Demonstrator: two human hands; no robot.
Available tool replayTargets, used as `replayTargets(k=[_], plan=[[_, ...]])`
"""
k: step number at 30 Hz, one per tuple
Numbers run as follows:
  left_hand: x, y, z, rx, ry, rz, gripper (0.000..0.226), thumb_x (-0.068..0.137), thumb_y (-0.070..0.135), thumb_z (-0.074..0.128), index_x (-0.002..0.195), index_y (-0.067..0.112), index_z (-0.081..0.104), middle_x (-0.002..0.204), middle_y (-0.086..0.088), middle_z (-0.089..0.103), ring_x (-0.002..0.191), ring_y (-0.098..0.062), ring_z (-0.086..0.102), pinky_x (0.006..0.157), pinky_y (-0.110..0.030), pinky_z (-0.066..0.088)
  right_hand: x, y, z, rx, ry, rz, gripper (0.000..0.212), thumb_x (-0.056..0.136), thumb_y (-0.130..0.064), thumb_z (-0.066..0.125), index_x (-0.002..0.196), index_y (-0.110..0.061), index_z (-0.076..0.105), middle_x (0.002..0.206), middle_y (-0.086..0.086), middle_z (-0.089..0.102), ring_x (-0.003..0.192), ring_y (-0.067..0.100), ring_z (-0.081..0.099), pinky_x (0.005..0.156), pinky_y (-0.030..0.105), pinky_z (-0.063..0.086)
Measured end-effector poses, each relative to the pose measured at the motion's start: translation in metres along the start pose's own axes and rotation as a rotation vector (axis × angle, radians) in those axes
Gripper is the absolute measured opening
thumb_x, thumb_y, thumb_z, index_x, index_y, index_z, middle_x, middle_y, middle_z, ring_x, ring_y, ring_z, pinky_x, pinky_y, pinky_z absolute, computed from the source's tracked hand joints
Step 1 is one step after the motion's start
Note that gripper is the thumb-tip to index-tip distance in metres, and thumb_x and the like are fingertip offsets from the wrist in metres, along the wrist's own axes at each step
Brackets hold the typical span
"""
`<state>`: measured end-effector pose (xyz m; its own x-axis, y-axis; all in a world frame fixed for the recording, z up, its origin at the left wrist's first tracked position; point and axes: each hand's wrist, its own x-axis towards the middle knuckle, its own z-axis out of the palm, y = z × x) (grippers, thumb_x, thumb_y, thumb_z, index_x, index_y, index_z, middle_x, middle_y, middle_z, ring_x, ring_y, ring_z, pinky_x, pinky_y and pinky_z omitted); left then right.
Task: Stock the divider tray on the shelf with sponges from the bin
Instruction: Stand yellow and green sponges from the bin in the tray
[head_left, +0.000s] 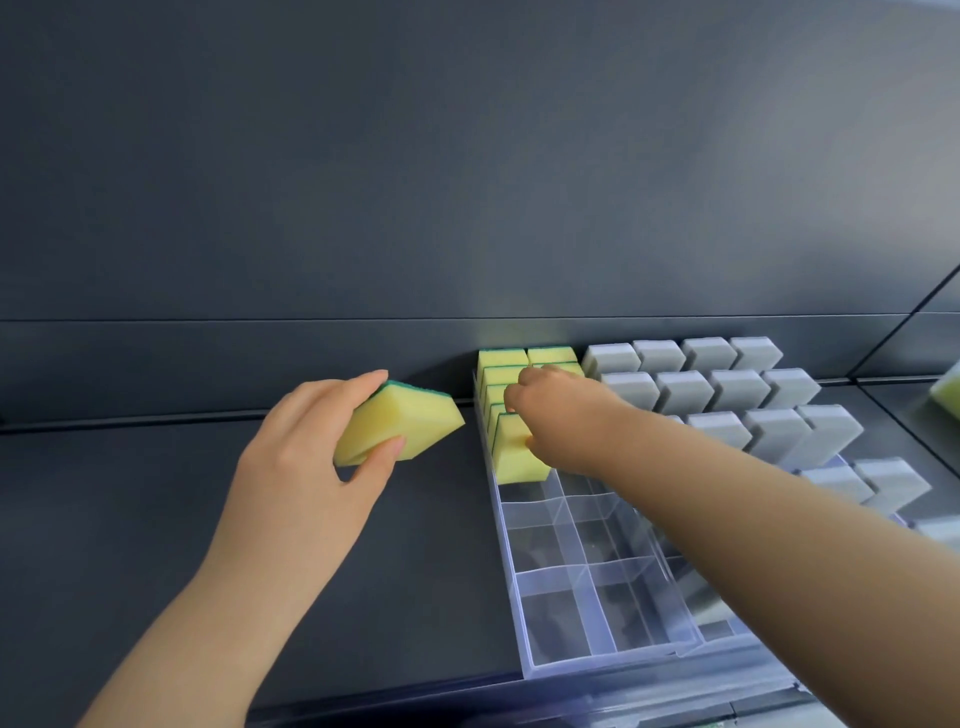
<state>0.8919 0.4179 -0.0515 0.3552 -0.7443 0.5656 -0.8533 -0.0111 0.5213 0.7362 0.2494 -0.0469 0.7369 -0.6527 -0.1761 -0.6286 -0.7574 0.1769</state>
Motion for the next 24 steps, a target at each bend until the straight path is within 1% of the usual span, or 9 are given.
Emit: replayTargets(k=[2, 5, 10, 12, 14, 17, 20, 22, 24], plan=[[-0.001, 0.0, -0.002, 0.004, 0.001, 0.005, 0.049, 0.072, 0.011, 0.077, 0.118, 0.016, 0.062, 0.106, 0.002, 0.06, 0.096, -0.008, 0.049, 0.073, -0.022, 0.038, 0.0, -0.004, 0.006, -0.046, -0.005, -0.029, 0.034, 0.082, -0.002, 0.051, 0.115, -0.009, 0.049, 0.111, 0.008, 0.049, 0.102, 0.026, 0.048, 0.068, 0.034, 0.045], [-0.003, 0.0, -0.004, 0.012, 0.004, 0.004, 0.049, 0.071, 0.01, 0.077, 0.118, 0.015, 0.062, 0.105, 0.002, 0.06, 0.094, -0.009, 0.049, 0.072, -0.025, 0.038, -0.001, -0.01, 0.015, -0.127, -0.004, -0.064, 0.035, 0.081, 0.001, 0.051, 0.115, -0.007, 0.046, 0.112, 0.01, 0.049, 0.102, 0.027, 0.047, 0.065, 0.032, 0.038], [-0.006, 0.002, -0.002, 0.008, -0.001, 0.011, 0.05, 0.07, 0.009, 0.078, 0.117, 0.016, 0.063, 0.104, 0.003, 0.06, 0.092, -0.008, 0.048, 0.07, -0.024, 0.037, -0.003, -0.014, 0.024, -0.213, 0.032, -0.075, 0.038, 0.081, 0.003, 0.052, 0.117, -0.006, 0.043, 0.112, 0.012, 0.049, 0.101, 0.028, 0.047, 0.064, 0.032, 0.038], [-0.006, 0.003, 0.0, 0.01, -0.011, 0.03, 0.05, 0.07, 0.009, 0.078, 0.117, 0.016, 0.063, 0.104, 0.003, 0.059, 0.092, -0.007, 0.048, 0.071, -0.023, 0.038, -0.004, -0.012, 0.022, -0.194, 0.045, -0.049, 0.036, 0.083, -0.002, 0.055, 0.117, -0.006, 0.043, 0.111, 0.011, 0.049, 0.101, 0.028, 0.048, 0.064, 0.033, 0.038], [-0.005, 0.004, 0.002, 0.013, -0.019, 0.053, 0.05, 0.069, 0.008, 0.079, 0.116, 0.015, 0.063, 0.104, 0.004, 0.058, 0.092, -0.003, 0.046, 0.072, -0.017, 0.037, -0.006, -0.006, 0.017, -0.108, 0.041, -0.014, 0.038, 0.086, -0.017, 0.062, 0.117, -0.008, 0.043, 0.112, 0.01, 0.05, 0.104, 0.028, 0.049, 0.067, 0.035, 0.04], [-0.003, 0.006, 0.007, -0.009, -0.047, 0.059, 0.05, 0.069, 0.01, 0.079, 0.116, 0.016, 0.064, 0.105, 0.006, 0.053, 0.09, 0.002, 0.042, 0.076, -0.005, 0.035, -0.013, 0.012, 0.003, 0.155, 0.03, 0.075, 0.05, 0.083, -0.036, 0.066, 0.122, -0.015, 0.044, 0.119, 0.005, 0.05, 0.107, 0.026, 0.051, 0.076, 0.035, 0.045], [-0.001, 0.014, 0.019, -0.059, -0.12, 0.083, 0.053, 0.069, 0.013, 0.08, 0.118, 0.02, 0.062, 0.104, 0.01, 0.052, 0.088, 0.001, 0.045, 0.079, 0.001, 0.031, -0.026, 0.031, -0.01, 0.399, 0.042, 0.116, 0.053, 0.083, -0.036, 0.066, 0.129, -0.022, 0.044, 0.126, 0.0, 0.049, 0.111, 0.02, 0.051, 0.087, 0.032, 0.045], [0.002, 0.022, 0.032, -0.095, -0.161, 0.126, 0.052, 0.07, 0.015, 0.08, 0.118, 0.02, 0.062, 0.104, 0.011, 0.052, 0.086, -0.001, 0.047, 0.078, 0.0, 0.032, -0.035, 0.039, -0.014, 0.451, 0.043, 0.098, 0.051, 0.083, -0.033, 0.066, 0.129, -0.023, 0.045, 0.127, -0.002, 0.051, 0.113, 0.016, 0.05, 0.093, 0.033, 0.044], [0.007, 0.031, 0.048, -0.117, -0.201, 0.162, 0.049, 0.072, 0.018, 0.078, 0.117, 0.02, 0.062, 0.106, 0.009, 0.056, 0.09, -0.002, 0.049, 0.08, -0.005, 0.035, -0.042, 0.041, -0.014, 0.466, 0.041, 0.072, 0.05, 0.083, -0.03, 0.065, 0.129, -0.024, 0.046, 0.127, -0.004, 0.051, 0.114, 0.014, 0.049, 0.096, 0.033, 0.044]])
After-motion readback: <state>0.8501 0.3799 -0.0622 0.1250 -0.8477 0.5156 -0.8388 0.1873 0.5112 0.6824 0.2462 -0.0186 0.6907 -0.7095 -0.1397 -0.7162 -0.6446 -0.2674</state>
